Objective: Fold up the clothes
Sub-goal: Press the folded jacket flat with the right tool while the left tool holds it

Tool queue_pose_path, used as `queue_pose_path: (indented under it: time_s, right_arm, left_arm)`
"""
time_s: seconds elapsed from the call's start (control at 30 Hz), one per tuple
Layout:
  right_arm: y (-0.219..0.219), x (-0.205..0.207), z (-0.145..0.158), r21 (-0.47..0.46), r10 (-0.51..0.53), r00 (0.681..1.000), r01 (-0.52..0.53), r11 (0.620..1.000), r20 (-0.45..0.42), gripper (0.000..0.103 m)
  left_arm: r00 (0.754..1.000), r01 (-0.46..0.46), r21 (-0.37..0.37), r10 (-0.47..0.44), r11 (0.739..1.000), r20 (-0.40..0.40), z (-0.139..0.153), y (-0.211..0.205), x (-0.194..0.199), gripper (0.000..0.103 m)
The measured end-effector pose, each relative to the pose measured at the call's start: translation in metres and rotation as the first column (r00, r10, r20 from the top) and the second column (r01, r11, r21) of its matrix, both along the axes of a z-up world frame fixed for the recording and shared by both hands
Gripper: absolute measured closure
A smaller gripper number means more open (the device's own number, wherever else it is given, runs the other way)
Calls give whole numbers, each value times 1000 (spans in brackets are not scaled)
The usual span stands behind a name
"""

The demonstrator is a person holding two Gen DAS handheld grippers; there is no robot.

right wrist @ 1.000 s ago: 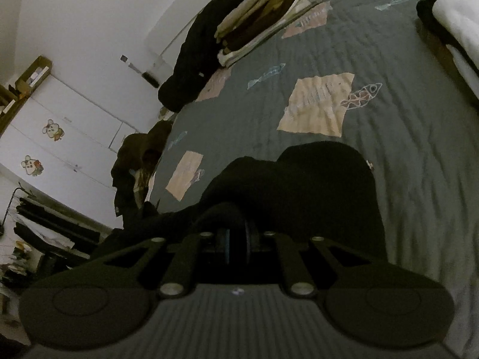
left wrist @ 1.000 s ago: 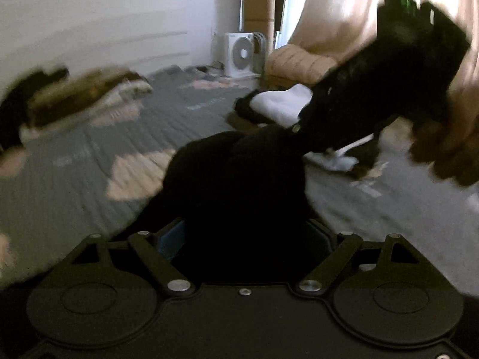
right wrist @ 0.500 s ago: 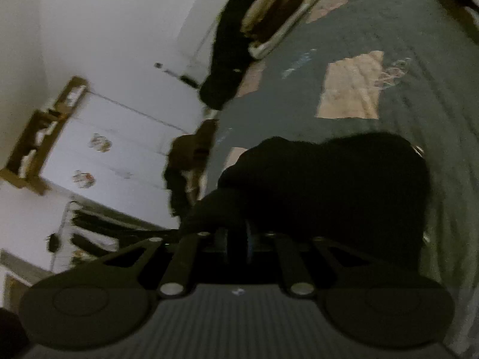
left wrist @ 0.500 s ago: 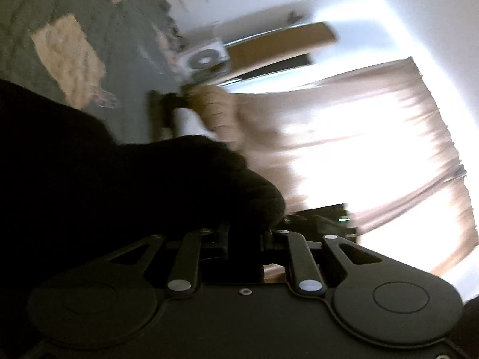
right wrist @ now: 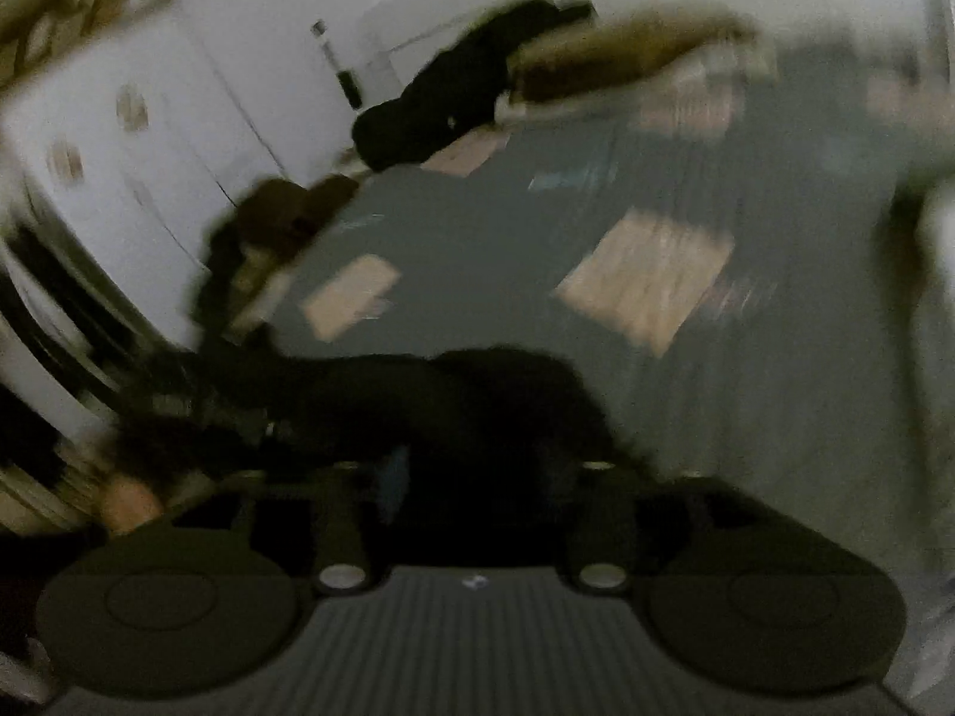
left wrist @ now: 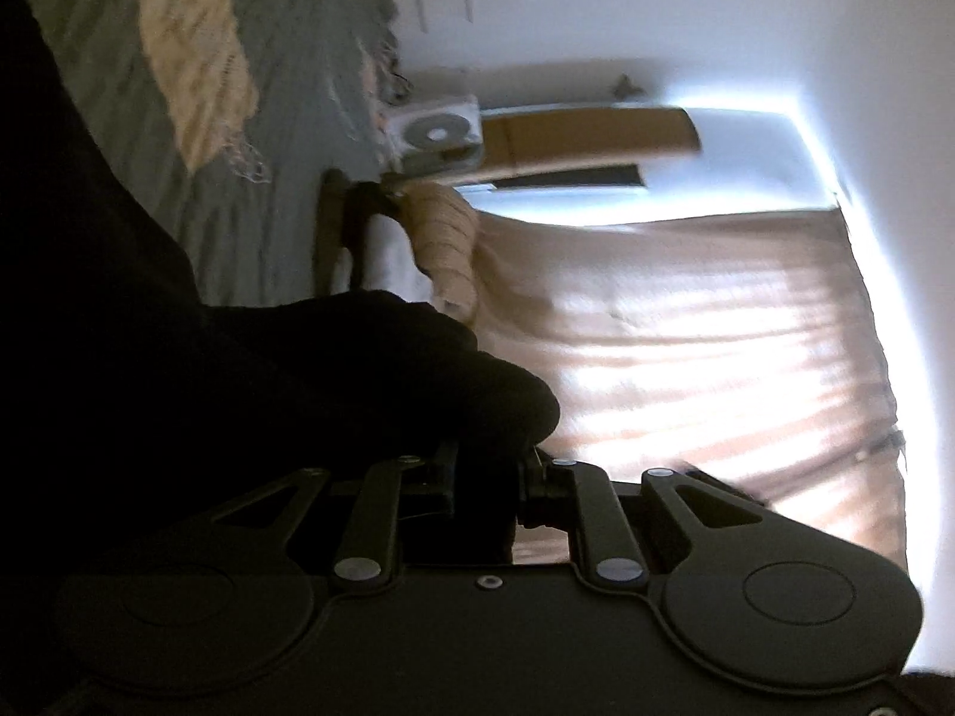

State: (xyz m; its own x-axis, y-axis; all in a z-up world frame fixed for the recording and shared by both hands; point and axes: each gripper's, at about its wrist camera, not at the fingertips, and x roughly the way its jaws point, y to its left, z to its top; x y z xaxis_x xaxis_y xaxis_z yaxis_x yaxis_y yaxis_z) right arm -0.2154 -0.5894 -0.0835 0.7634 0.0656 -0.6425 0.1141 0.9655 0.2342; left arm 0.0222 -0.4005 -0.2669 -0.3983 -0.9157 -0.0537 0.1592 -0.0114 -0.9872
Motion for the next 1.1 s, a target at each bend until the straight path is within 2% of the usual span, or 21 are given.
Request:
queue_pose_path:
  time_s: [0.07, 0.13, 0.23, 0.33, 0.43, 0.53, 0.63, 0.67, 0.7, 0.8, 0.9, 1.0, 1.03, 1.07, 1.1]
  right_arm:
    - [29, -8, 12, -230, 11, 1000, -5, 973, 22, 29]
    - [54, -15, 15, -388, 28, 999, -14, 921, 31, 28]
    - [93, -18, 7, -591, 73, 997, -64, 804, -8, 28]
    - [124, -14, -10, -716, 106, 993, -112, 689, -54, 28]
    - [136, -6, -27, -757, 101, 992, -123, 642, -76, 29]
    - [129, 6, -43, -766, 66, 991, -131, 629, -115, 31]
    - [121, 12, -50, -762, 56, 991, -126, 635, -118, 34]
    - [122, 13, -52, -766, 64, 991, -134, 629, -121, 42]
    - [123, 15, -55, -773, 73, 989, -144, 617, -126, 54]
    - [123, 18, -65, -786, 73, 985, -167, 595, -154, 72]
    - [119, 21, -71, -789, 67, 981, -187, 585, -183, 83]
    - [115, 22, -71, -789, 69, 980, -190, 584, -185, 86]
    - [116, 22, -71, -785, 76, 979, -197, 587, -188, 86]
    - [115, 20, -68, -765, 84, 979, -199, 612, -188, 87]
    - [110, 19, -62, -716, 85, 980, -190, 672, -180, 88]
  left_arm:
    - [1000, -13, 14, 13, 1000, -8, -1, -4, 2, 86]
    - [1000, -20, 24, 21, 1000, -12, -1, -4, 4, 86]
    - [999, -28, 35, 28, 999, -17, -2, -4, 3, 86]
    - [999, -32, 41, 33, 999, -18, -1, -2, 3, 86]
    - [999, -35, 46, 35, 998, -15, 0, -1, 3, 86]
    - [999, -32, 52, 32, 998, -7, 2, 1, 3, 86]
    - [1000, -28, 57, 27, 998, 15, 4, 0, 2, 86]
    - [999, -27, 59, 26, 998, 21, 5, 0, 1, 86]
    - [999, -26, 60, 25, 998, 27, 6, -1, 1, 86]
    - [998, -29, 73, 25, 997, 50, 8, -2, 0, 86]
    - [997, -24, 85, 18, 996, 69, 8, -2, 0, 86]
    - [996, -24, 97, 16, 995, 87, 9, -2, 0, 85]
    - [995, -27, 104, 18, 994, 94, 9, -2, 1, 83]
    - [994, -35, 115, 23, 993, 107, 10, -2, 1, 83]
    - [992, -42, 128, 26, 991, 127, 12, -2, 2, 81]
